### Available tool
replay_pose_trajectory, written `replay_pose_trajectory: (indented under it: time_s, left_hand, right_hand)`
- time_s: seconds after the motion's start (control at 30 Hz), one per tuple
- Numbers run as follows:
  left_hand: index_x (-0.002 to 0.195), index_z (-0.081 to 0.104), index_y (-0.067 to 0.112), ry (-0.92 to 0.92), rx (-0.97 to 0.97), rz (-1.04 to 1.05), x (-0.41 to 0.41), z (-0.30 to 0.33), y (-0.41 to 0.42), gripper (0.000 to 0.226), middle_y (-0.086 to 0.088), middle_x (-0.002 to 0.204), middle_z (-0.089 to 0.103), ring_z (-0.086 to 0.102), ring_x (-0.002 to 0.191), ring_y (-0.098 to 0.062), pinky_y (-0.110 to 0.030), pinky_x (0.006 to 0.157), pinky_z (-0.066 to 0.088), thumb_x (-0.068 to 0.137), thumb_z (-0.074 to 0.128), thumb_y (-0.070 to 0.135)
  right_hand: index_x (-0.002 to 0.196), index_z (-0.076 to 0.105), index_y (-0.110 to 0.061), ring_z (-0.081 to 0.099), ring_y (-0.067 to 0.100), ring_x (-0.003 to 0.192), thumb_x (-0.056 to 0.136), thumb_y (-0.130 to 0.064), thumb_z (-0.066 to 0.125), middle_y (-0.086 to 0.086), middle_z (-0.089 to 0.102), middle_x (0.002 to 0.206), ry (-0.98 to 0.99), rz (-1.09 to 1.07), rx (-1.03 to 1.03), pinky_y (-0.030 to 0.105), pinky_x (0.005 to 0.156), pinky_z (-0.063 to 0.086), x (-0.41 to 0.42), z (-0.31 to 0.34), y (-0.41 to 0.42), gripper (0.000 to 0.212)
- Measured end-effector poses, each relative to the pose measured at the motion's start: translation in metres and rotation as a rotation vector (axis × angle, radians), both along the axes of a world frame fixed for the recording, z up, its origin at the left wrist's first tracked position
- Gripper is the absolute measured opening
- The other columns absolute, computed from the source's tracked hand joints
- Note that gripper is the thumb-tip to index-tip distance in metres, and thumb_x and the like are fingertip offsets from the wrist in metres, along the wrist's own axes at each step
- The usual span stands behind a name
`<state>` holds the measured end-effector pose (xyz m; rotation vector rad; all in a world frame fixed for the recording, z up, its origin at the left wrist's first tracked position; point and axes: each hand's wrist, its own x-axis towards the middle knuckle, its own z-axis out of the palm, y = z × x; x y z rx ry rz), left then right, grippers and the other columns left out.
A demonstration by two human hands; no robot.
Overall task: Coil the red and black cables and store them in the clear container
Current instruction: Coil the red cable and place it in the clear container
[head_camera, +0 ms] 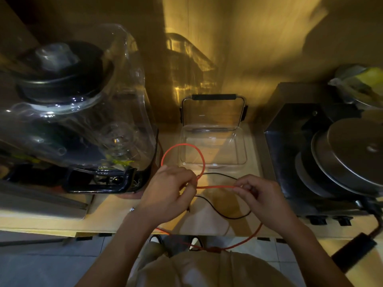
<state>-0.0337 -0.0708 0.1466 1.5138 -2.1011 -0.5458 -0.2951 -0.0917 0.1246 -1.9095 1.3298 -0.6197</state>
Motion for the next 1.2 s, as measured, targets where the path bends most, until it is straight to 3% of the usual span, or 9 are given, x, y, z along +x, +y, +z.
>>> replay_pose_trajectory:
  time_s: [0.23,0.37,0.47,0.53,0.6,0.7,0.77,0.93,1.2]
  left_hand:
    - [0.051,0.045,0.015,0.081,-0.070,0.075,0.014,0.004,0.003,0.044,0.004,0.047,0.042,0.044,0.050,-0.008,-0.030,0.064,0.042,0.087,0.061,0.035]
    - [0.045,0.037,0.008,0.421,0.033,0.178,0.015,0.010,0.002,0.058,-0.004,0.041,0.031,0.029,0.040,-0.007,-0.025,0.043,0.025,0.089,0.058,0.040]
    - [0.043,0.033,0.008,0.665,0.168,0.220,0.012,0.012,0.002,0.061,0.003,0.042,0.028,0.026,0.039,-0.010,-0.018,0.049,0.031,0.089,0.060,0.039]
    - [0.042,0.033,0.013,0.819,0.251,0.238,0.009,0.012,0.001,0.060,0.005,0.041,0.027,0.028,0.043,-0.015,-0.019,0.065,0.042,0.089,0.059,0.038]
    - [0.039,0.038,0.018,0.927,0.337,0.279,0.009,0.012,0.000,0.056,0.007,0.040,0.030,0.030,0.042,-0.015,-0.017,0.056,0.040,0.084,0.057,0.044]
    - [0.043,0.040,0.020,1.109,0.516,0.294,0.011,0.009,-0.002,0.050,0.006,0.042,0.029,0.022,0.041,-0.011,-0.022,0.044,0.020,0.079,0.059,0.049]
    - [0.047,0.035,0.018,1.215,0.623,0.242,0.012,0.006,-0.003,0.051,0.004,0.045,0.023,0.015,0.042,-0.015,-0.028,0.045,0.013,0.084,0.057,0.046]
    - [0.049,0.039,0.014,1.426,0.798,0.168,0.006,0.000,-0.001,0.053,0.004,0.042,0.025,0.020,0.035,-0.008,-0.024,0.041,0.010,0.093,0.046,0.044]
    - [0.061,0.046,0.015,1.698,0.896,0.163,-0.004,0.001,0.002,0.050,0.007,0.044,0.032,0.024,0.034,-0.003,-0.018,0.035,0.018,0.100,0.034,0.045]
  right_hand:
    - [0.089,0.065,-0.033,0.060,0.018,0.065,0.090,-0.020,0.065,-0.001,0.061,0.067,-0.064,-0.101,-0.008,0.032,0.058,0.050,-0.009,-0.005,0.005,0.014]
    - [0.088,0.062,-0.031,0.062,0.016,0.068,0.091,-0.018,0.064,0.001,0.061,0.070,-0.111,-0.216,0.005,0.033,0.062,0.053,-0.017,-0.008,0.008,0.013]
    - [0.081,0.059,-0.028,0.060,0.018,0.064,0.089,-0.020,0.065,0.006,0.059,0.068,-0.147,-0.290,0.024,0.036,0.060,0.053,-0.015,-0.010,0.011,0.013]
    - [0.078,0.058,-0.025,0.059,0.019,0.062,0.089,-0.017,0.066,0.007,0.059,0.066,-0.154,-0.293,0.008,0.033,0.058,0.050,-0.011,-0.009,0.012,0.016]
    - [0.076,0.059,-0.023,0.059,0.019,0.063,0.090,-0.017,0.065,0.005,0.060,0.068,-0.158,-0.282,-0.008,0.025,0.056,0.047,-0.007,-0.007,0.012,0.016]
    - [0.073,0.059,-0.019,0.057,0.016,0.060,0.091,-0.028,0.060,0.005,0.061,0.069,-0.216,-0.238,-0.003,0.017,0.054,0.044,-0.006,0.000,0.013,0.020]
    - [0.071,0.059,-0.014,0.053,0.014,0.055,0.095,-0.018,0.057,0.011,0.059,0.065,-0.269,-0.196,0.035,0.016,0.054,0.042,-0.005,0.004,0.014,0.024]
    - [0.079,0.061,-0.005,0.041,0.020,0.048,0.096,-0.023,0.048,0.008,0.052,0.053,-0.495,-0.244,0.188,0.022,0.044,0.034,0.002,0.011,0.015,0.028]
    - [0.094,0.062,-0.015,0.048,0.007,0.046,0.100,-0.017,0.049,0.007,0.058,0.058,-0.416,-0.254,0.163,0.016,0.047,0.038,0.007,0.007,0.014,0.014]
